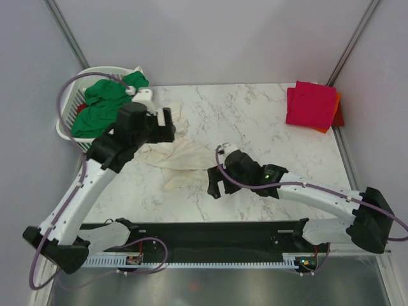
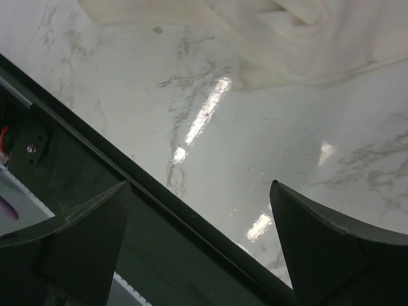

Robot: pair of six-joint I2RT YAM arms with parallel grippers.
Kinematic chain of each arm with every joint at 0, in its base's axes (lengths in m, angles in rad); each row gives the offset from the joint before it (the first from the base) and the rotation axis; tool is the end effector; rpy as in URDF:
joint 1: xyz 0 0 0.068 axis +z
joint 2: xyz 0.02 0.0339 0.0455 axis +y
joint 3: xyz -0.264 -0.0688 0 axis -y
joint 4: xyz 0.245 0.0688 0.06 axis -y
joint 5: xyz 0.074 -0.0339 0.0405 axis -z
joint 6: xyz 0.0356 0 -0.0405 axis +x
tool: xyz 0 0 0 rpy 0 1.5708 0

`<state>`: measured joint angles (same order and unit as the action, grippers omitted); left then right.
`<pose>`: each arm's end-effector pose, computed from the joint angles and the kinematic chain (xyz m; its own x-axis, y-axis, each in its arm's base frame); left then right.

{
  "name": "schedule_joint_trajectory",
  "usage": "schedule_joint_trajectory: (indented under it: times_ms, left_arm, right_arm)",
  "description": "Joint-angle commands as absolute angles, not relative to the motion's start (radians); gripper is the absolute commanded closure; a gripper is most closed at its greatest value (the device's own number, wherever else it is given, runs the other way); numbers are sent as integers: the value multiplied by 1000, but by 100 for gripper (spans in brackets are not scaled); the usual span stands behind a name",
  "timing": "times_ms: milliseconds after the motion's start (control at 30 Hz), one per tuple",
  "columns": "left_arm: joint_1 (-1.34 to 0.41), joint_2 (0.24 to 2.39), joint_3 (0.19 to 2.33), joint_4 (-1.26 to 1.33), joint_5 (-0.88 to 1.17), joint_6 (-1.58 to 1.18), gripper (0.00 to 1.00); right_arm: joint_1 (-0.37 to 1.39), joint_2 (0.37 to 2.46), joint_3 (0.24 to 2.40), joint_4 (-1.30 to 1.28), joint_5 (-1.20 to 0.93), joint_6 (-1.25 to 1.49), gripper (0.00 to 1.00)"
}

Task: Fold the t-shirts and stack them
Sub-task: Flatten the tshirt out

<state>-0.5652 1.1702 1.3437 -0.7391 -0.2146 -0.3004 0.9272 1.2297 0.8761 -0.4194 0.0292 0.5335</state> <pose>0.2066 -0.1221 0.3997 -0.5422 0.0015 -0.8402 0.2209 0.9651 -0.1408 0.1573 0.2080 0.2572 -0.7611 -0.1674 -0.6267 -0.4646 0.8149 0.3465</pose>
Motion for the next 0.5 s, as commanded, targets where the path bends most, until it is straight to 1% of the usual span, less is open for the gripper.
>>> schedule_joint_trajectory:
  times_ms: [0, 100, 133, 167, 333, 467]
  left_arm:
    - [-405, 1027, 1275, -781, -244, -408, 0]
    - [-393, 953, 1227, -793, -311, -406, 0]
    - [-393, 909, 1214, -795, -321, -411, 0]
    - [-391, 890, 1181, -798, -339, -413, 0]
    - [-385, 764, 1082, -810, -371, -439, 0]
    - [-383, 703, 988, -815, -377, -462, 0]
  right_arm:
    - [1038, 1361, 977, -305, -18, 554, 2]
    - [1129, 1495, 1073, -324, -6, 545, 2]
    - [1147, 1584, 1144, -331, 20, 546, 2]
    - [1178, 1626, 1182, -339, 26, 543, 2]
    - [1201, 1877, 1406, -377, 43, 529, 2]
    - [1201, 2011, 1564, -414, 37, 509, 2]
